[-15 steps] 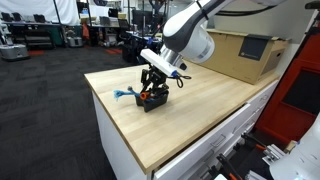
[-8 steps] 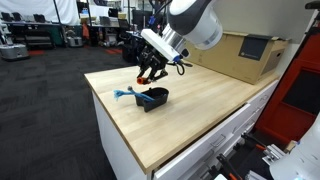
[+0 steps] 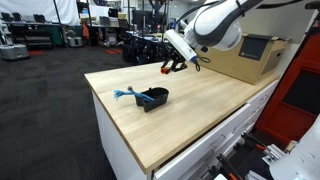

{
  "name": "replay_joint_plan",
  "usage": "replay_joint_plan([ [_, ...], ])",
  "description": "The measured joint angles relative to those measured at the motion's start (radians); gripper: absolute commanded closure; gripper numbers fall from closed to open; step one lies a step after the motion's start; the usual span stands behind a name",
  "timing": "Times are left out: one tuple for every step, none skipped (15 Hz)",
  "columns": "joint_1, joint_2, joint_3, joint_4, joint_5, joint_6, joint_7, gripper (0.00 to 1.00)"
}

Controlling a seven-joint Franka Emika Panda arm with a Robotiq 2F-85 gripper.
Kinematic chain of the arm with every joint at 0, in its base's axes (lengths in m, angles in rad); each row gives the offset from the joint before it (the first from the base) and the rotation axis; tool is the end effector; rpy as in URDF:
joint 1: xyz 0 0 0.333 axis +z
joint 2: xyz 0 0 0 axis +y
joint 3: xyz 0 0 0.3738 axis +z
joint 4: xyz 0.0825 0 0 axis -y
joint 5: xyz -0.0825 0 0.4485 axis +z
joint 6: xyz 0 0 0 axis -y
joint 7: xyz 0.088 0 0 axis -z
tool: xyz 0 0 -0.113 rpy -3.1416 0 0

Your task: Take the screwdriver out of the black object

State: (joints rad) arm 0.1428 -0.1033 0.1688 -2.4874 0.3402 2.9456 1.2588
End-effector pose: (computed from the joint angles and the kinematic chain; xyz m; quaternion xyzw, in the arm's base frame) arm 0.5239 0.1468 0.3924 -0.7757 0.5644 -0.1446 0.2425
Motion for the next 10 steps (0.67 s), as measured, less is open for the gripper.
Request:
replay_joint_plan([
  [-0.028, -0.008, -0.012, -0.026, -0.043, 0.004, 0.032, 0.92],
  [-0.056, -0.012, -0.022, -0.048, -0.082, 0.005, 0.061, 0.92],
  [-0.083, -0.011, -0.031, -0.067, -0.120, 0.004, 0.089, 0.92],
  [-0.109, -0.007, -0.038, -0.086, -0.154, 0.004, 0.114, 0.92],
  [-0.130, 0.002, -0.042, -0.100, -0.183, 0.004, 0.138, 0.92],
  [-0.147, 0.016, -0.045, -0.111, -0.211, 0.004, 0.162, 0.92],
  [-0.159, 0.034, -0.046, -0.119, -0.235, 0.004, 0.187, 0.92],
  [-0.166, 0.054, -0.046, -0.124, -0.257, 0.004, 0.213, 0.92],
  [-0.171, 0.075, -0.046, -0.126, -0.290, 0.004, 0.247, 0.92],
  [-0.176, 0.095, -0.047, -0.127, -0.337, 0.004, 0.293, 0.92],
])
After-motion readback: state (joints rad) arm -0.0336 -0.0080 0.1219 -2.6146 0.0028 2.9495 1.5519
